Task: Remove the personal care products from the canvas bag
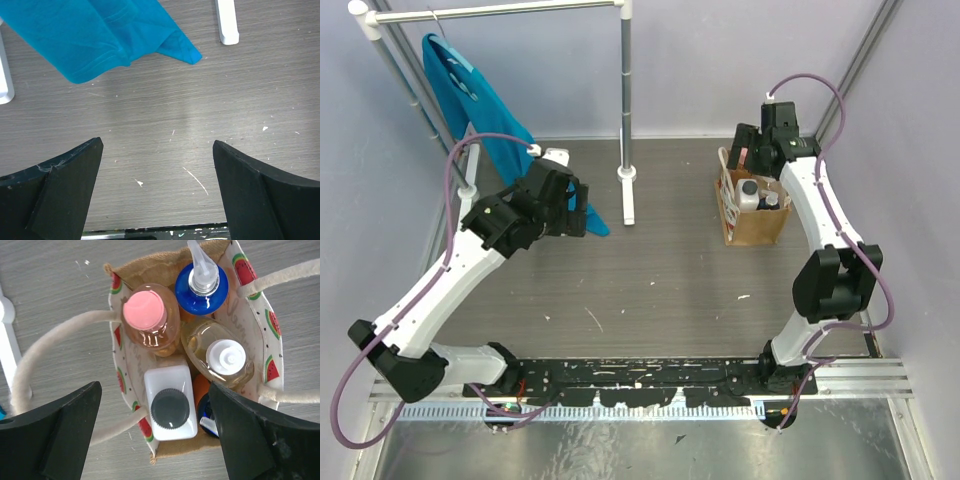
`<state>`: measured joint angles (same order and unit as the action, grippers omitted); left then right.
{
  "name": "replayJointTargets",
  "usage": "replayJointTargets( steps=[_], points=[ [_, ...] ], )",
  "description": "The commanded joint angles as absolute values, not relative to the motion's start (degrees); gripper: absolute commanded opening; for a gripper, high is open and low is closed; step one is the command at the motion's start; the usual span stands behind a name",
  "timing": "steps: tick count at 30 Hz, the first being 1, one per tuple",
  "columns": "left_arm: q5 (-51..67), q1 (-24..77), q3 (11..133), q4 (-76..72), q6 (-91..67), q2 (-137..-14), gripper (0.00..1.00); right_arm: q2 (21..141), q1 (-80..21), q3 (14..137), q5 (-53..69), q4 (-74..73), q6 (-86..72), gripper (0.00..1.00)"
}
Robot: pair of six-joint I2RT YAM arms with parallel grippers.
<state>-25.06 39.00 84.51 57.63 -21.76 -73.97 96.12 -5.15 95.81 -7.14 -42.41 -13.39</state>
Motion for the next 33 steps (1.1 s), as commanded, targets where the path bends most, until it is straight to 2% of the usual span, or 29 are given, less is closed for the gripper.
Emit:
replayJointTargets(
  steps=[1,9,15,18,20,22,25,33],
  points=[
    [-27.2,38.3,83.3,58.7,-20.8,-70.2,0.98,98.3,-4.0,97.4,-5.7,-40.0,-12.7,0.93],
    [-26.5,38.0,81.2,57.3,-21.3,-68.3,0.98,102.7,-4.1,95.6,-3.2,-42.4,-12.3,0.85],
    [-26.0,37.8,80.4,56.9,-21.7,-68.3,0.98,102.4,-4.5,93.6,-8.4,-46.8,-10.9,0.84],
    [-25.3,37.8,80.3,56.8,-22.0,-68.6,0.99,102.5,-4.7,93.1,-11.8,-49.4,-10.4,0.8],
    [-24.9,37.7,80.3,56.8,-22.3,-68.7,0.99,102.4,-4.6,92.6,-13.9,-50.0,-10.4,0.62],
    [-24.5,37.8,80.3,56.8,-22.4,-68.9,0.99,101.9,-4.7,92.3,-13.5,-50.1,-10.2,0.49],
    [-24.4,37.6,80.2,57.1,-22.5,-68.7,0.98,100.8,-4.6,92.6,-13.1,-48.7,-10.3,0.36],
    [-24.5,37.7,80.2,57.5,-22.7,-68.3,0.99,97.1,-4.7,101.8,-16.5,-46.2,-11.0,0.27]
  ],
)
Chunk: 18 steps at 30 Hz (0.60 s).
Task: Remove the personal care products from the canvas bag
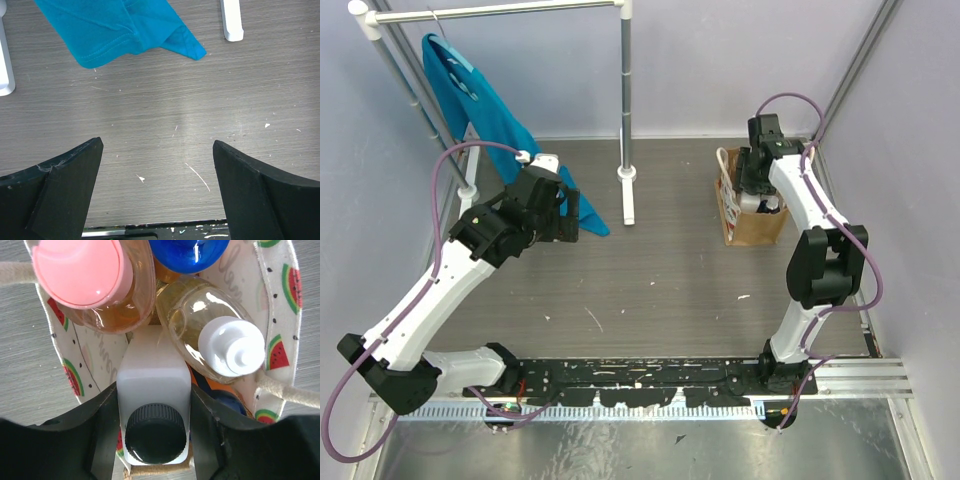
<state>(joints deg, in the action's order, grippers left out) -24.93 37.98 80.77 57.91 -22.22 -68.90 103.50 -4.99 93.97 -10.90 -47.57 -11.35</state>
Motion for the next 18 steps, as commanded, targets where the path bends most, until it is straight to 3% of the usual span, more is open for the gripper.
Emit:
replayJointTargets(
  steps=[1,8,13,18],
  points=[
    [-24.5,37.7,80.2,57.5,-22.8,-68.2,0.98,96.6,-4.8,103.8,-16.4,-46.1,-10.9,0.26],
    [-23.4,37.7,80.1,57.4,-23.7,-68.2,0.98,91.7,-9.2,116.8,-20.5,-46.8,-7.6,0.25],
    [-23.3,37.7,80.3,57.5,-23.6,-68.0,0.99,87.6,-18.9,124.6,-21.0,-47.3,-4.1,0.25],
    [-23.2,37.6,80.5,57.1,-23.5,-68.2,0.99,84.0,-27.4,126.5,-13.3,-49.3,-5.1,0.25]
  ],
)
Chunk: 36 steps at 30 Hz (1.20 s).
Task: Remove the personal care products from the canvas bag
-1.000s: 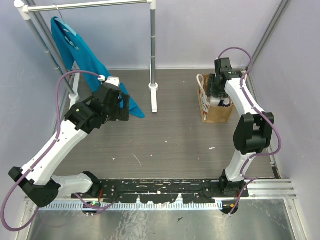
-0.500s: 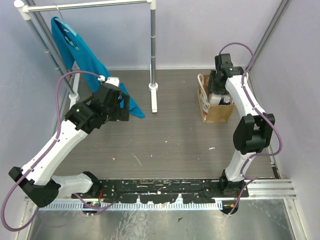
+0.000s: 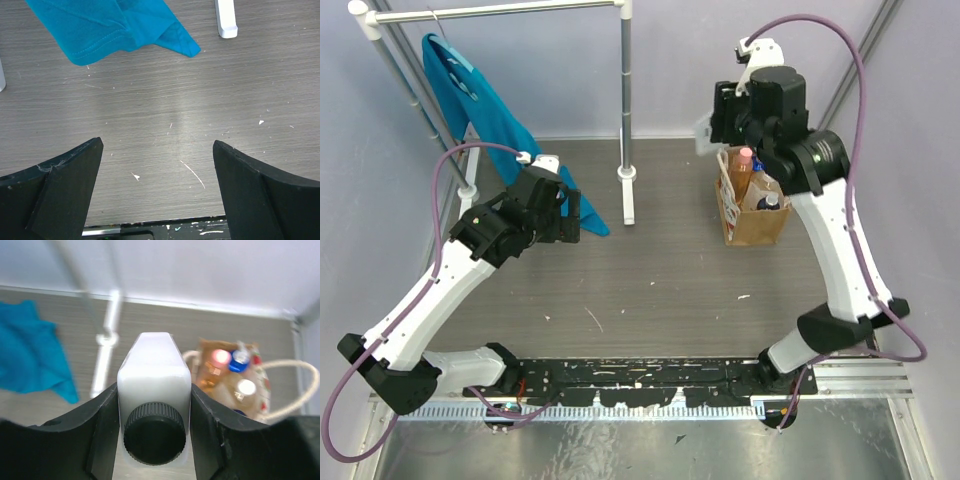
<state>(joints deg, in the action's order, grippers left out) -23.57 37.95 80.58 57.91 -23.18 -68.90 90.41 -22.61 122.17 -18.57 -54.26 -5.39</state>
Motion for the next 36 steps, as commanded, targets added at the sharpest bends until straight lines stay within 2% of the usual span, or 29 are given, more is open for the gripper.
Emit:
replayJointTargets(
  steps=[1,8,15,21,28,29,30,31,32,33,34,36],
  points=[
    [-23.2,37.7,80.5,57.0,-23.5,-68.4,0.99,83.5,-28.2,126.2,-9.9,-49.9,-5.6,0.25],
    [-22.9,37.7,80.8,56.7,-24.1,-68.8,0.99,81.6,-33.5,116.4,-4.6,-52.2,-8.4,0.26],
    [-21.4,37.7,79.9,54.5,-25.4,-68.1,0.98,79.2,-37.7,94.3,-2.9,-44.6,-12.8,0.28],
    [-15.6,37.7,77.6,50.4,-28.0,-69.6,0.99,79.0,-38.8,78.0,-3.3,-35.7,-16.6,0.28],
    [-12.0,37.8,77.0,48.2,-30.6,-74.4,0.95,84.3,-39.9,74.6,-3.8,-33.2,-18.0,0.32],
    [-11.8,37.8,76.9,47.9,-30.7,-74.5,0.95,84.6,-40.0,74.8,-3.9,-33.3,-18.1,0.34],
    [-11.7,37.8,76.8,47.6,-30.7,-74.3,0.95,84.8,-40.0,75.2,-4.0,-33.3,-18.1,0.43],
    [-11.8,37.7,76.6,47.5,-30.7,-74.0,0.95,84.8,-40.0,75.5,-4.6,-33.8,-18.2,0.57],
    [-11.9,37.8,76.4,46.1,-30.7,-73.7,0.96,84.7,-40.0,76.1,-5.4,-34.2,-18.3,0.79],
    [-12.0,37.8,76.4,45.5,-30.6,-73.4,0.96,84.3,-40.0,76.5,-6.4,-34.5,-18.2,0.96],
    [-11.8,37.8,76.4,45.0,-30.4,-73.2,0.96,83.3,-40.0,77.1,-8.2,-34.8,-18.2,1.0],
    [-11.3,37.8,76.8,44.4,-30.0,-73.2,0.96,81.0,-40.0,78.8,-13.9,-35.4,-17.8,1.0]
  ],
)
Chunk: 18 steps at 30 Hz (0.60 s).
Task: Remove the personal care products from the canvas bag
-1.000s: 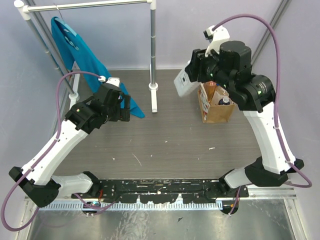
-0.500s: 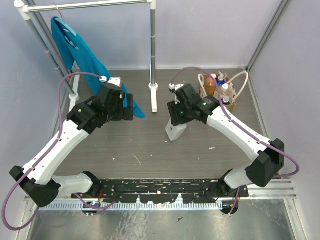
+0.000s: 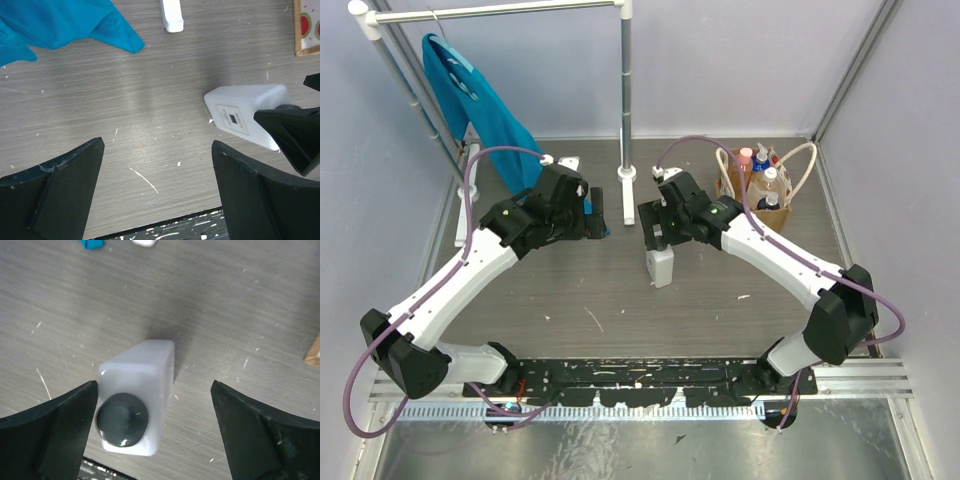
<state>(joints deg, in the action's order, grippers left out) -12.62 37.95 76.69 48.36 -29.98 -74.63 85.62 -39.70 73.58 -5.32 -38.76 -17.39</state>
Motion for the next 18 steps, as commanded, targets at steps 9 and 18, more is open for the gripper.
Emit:
replayJointTargets(
  steps=[9,18],
  points=[
    [-5.2,38.0,83.3,39.0,-28.7,-75.9,0.96,81.0,-22.9,92.1,-20.0,-43.8,-13.0,1.0],
    [2.1,41.6,108.7,38.6,-23.1,-94.8,0.97,91.1,-8.8,100.9,-15.2,-41.5,-9.1,1.0]
  ],
)
